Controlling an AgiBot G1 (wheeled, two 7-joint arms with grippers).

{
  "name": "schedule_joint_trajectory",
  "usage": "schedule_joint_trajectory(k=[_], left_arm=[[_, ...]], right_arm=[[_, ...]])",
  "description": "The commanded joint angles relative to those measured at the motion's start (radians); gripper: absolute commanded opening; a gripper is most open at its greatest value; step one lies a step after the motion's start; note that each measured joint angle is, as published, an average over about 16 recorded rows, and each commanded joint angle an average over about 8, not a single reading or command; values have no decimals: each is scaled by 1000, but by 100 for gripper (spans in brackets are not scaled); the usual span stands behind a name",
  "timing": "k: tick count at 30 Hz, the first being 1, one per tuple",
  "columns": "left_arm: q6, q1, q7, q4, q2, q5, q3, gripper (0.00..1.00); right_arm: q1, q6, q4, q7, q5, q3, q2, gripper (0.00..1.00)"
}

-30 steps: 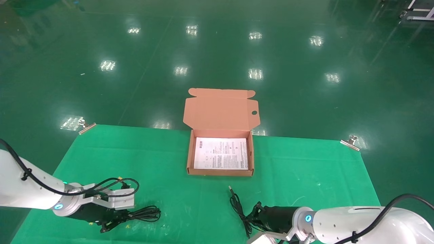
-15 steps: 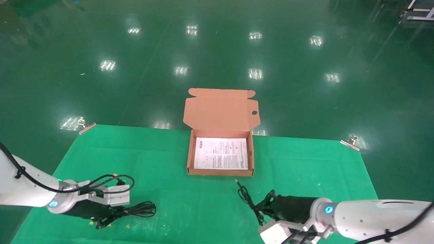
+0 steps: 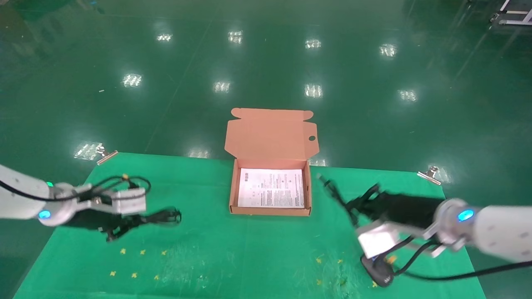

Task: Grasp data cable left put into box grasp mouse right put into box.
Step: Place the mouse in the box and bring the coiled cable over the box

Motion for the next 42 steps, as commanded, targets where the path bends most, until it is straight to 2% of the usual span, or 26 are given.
schedule_joint_trajectory(k=[1,7,12,24,32,42], left_arm=[[0,-16,-16,-39,-15,7,-4,0],[-9,-54,-62,-148,-21,36,-10,0],[-47,-92,-71,-173,4,65,-14,0],[-159,-199,-38,-102,94,112,-25,0],[-201,-244,-13,-70,130,123,-29,0],[-211,-263,-7,-48,140,123,-33,0]], right_arm=[[18,-3,3,-9,21,18,28,0],[98,20,3,-35,39,65,54,0],[163,52,-1,-50,34,84,20,0],[250,185,-44,-40,-31,78,-186,0],[305,238,-153,-84,-43,36,-364,0],[350,273,-260,-130,-37,19,-460,0]])
